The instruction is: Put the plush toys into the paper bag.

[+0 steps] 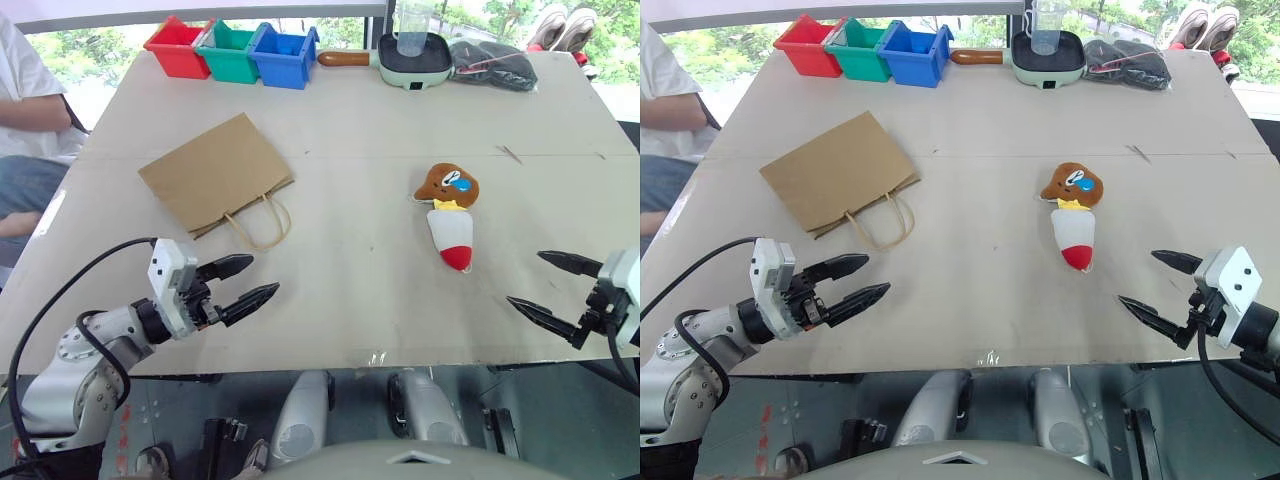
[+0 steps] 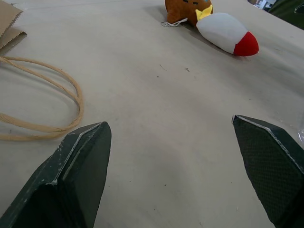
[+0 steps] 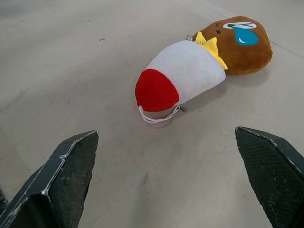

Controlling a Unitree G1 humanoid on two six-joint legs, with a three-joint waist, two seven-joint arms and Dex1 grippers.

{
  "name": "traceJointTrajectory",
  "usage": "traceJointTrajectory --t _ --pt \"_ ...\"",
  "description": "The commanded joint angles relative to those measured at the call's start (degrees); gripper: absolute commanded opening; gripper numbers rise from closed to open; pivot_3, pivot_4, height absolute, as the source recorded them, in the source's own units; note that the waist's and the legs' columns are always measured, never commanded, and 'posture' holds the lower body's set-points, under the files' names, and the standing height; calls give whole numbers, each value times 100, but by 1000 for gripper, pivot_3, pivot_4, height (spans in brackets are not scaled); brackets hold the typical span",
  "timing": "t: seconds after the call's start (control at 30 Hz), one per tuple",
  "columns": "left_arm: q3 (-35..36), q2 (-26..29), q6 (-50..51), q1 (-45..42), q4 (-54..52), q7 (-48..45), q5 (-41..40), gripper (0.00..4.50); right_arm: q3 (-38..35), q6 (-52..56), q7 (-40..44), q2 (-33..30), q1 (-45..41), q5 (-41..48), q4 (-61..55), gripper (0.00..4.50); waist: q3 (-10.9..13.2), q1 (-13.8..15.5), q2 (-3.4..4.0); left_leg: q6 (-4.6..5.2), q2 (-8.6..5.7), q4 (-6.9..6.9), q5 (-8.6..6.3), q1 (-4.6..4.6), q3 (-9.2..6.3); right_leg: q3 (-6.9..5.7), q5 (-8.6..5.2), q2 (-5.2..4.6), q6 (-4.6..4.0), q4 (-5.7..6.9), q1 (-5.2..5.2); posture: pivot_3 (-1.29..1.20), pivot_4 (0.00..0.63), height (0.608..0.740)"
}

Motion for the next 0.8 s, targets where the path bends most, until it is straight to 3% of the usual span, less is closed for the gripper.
traceJointTrajectory --t 0.03,0.27,0.5,0.8 --pt "18 68 -198 -248 103 60 147 4418 30 -58 -150 145 -214 173 -269 4500 0 0 0 0 0 0 0 0 0 0 0 0 0 0 0 0 150 740" --pt "499 279 -435 -1176 1254 567 568 4418 1061 155 -500 679 -955 612 -857 4500 0 -20 -1 0 6 3 0 2 -6 -3 2 13 0 4 1 0 150 740" --pt "-131 1093 -3712 -1404 2949 274 2784 4418 1773 216 -605 851 -1296 668 -1086 4500 0 5 1 1 1 -13 -1 -2 -5 -4 3 6 -2 -11 -2 0 150 740" --pt "-1209 856 -5666 -2642 4343 691 3968 4418 1875 8 -683 904 -1278 445 -999 4500 -6 40 -10 1 -4 -9 -1 -6 -6 -12 5 -2 2 -19 2 0 150 740"
